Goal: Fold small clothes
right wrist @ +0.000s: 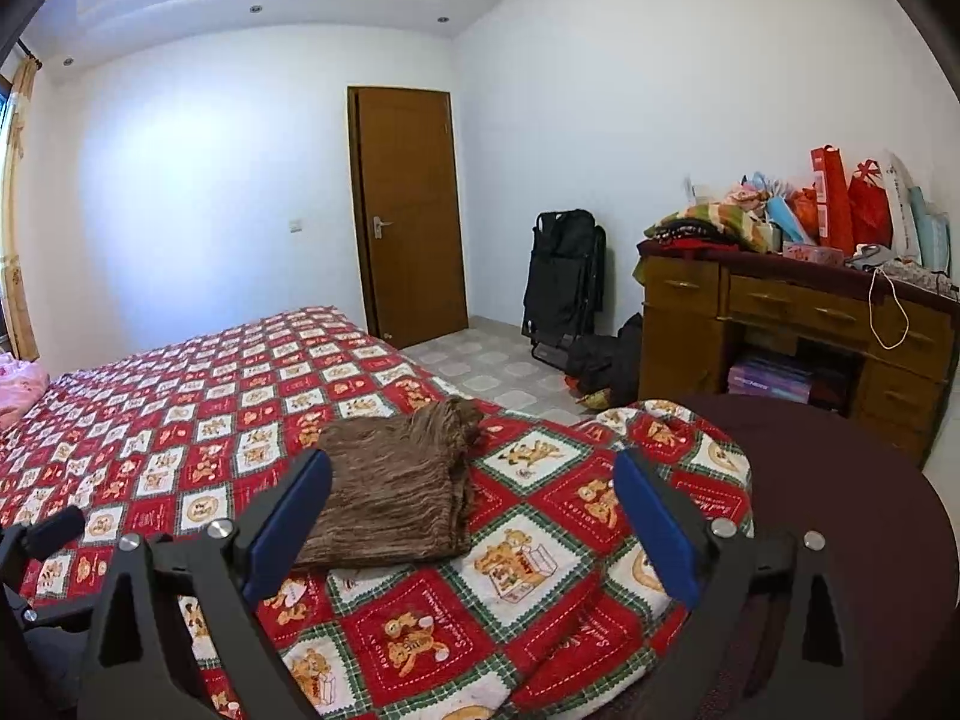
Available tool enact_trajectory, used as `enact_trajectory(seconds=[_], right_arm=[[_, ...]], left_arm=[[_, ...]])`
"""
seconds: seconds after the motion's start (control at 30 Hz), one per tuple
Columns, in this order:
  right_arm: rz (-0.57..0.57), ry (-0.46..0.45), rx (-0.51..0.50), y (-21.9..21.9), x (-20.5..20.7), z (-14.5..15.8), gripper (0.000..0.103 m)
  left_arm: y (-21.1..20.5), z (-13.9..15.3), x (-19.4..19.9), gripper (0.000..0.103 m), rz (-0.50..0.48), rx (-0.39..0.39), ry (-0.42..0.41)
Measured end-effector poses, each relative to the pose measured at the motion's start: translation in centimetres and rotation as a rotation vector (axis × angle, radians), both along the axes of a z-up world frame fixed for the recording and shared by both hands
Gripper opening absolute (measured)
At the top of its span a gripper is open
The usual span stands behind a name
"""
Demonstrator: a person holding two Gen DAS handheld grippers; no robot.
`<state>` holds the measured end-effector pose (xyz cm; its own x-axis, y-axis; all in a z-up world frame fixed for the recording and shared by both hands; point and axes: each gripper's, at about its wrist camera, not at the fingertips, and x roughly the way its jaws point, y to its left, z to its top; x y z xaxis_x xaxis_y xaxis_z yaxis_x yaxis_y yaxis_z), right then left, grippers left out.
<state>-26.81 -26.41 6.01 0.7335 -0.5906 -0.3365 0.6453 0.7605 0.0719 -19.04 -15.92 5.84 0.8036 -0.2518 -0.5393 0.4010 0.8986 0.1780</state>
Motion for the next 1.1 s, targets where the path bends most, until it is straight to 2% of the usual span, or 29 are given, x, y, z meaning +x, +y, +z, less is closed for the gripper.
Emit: enact_trajectory(seconds=[1.1], right_arm=[[-0.011, 0.0, 0.022, 0.57, -0.37, 0.0, 0.097]], left_arm=[[-0.4, 0.22, -0.02, 0.07, -0.002, 0.002, -0.007]])
